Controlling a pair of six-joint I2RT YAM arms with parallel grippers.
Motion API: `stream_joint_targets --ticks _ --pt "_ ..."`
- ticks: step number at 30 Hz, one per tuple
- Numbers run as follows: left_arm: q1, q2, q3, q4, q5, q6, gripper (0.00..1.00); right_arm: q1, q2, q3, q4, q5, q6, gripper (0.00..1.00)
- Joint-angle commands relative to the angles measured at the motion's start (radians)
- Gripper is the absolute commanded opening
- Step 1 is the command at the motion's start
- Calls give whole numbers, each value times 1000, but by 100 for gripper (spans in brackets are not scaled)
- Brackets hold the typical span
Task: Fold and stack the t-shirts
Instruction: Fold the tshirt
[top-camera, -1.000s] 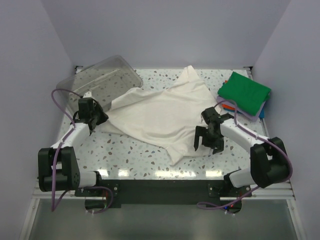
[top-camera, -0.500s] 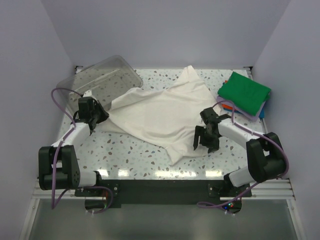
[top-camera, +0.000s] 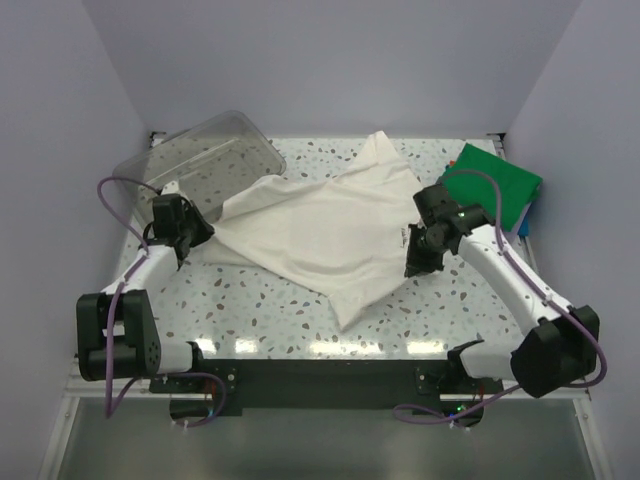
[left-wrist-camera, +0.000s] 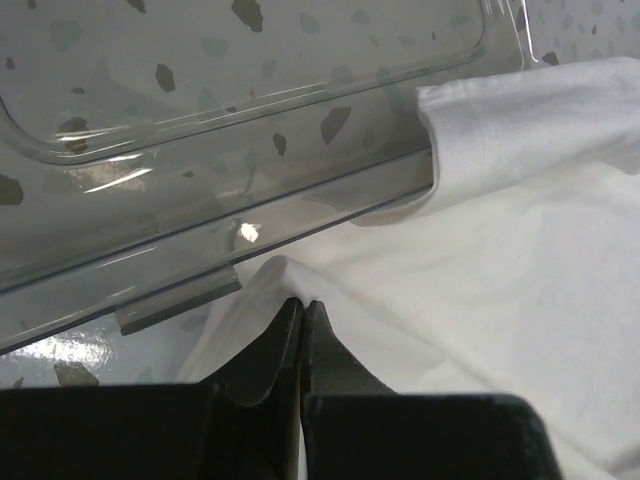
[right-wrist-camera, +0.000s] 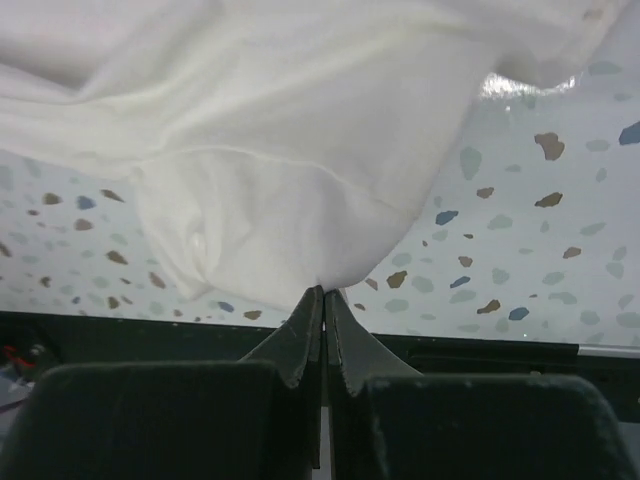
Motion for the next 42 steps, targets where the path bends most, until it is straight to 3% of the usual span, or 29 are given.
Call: stream_joint_targets --ticks 1,4,6,8,11,12,17,26,42 --pt "26 -21 35 26 -7 28 0 -2 -64 187 -192 32 -5 0" --pt "38 -24 43 -16 -14 36 0 -8 -33 279 -167 42 -14 3" --pt "41 -31 44 -22 -23 43 0 -26 30 307 -122 20 -16 10" --pt "43 -34 44 -28 -30 51 0 -48 112 319 -35 2 -28 24" --pt "43 -35 43 -29 -23 60 0 -62 192 370 -7 -33 -44 25" --pt "41 -34 44 -31 -26 63 0 -62 208 376 -8 -44 -45 30" --pt "41 -35 48 -31 -30 69 0 -62 102 246 -25 9 -57 46" --pt "43 -17 49 -29 -17 69 0 -143 8 -65 51 91 -60 42" --pt "41 5 54 -20 16 69 0 -246 180 -170 223 99 -97 44"
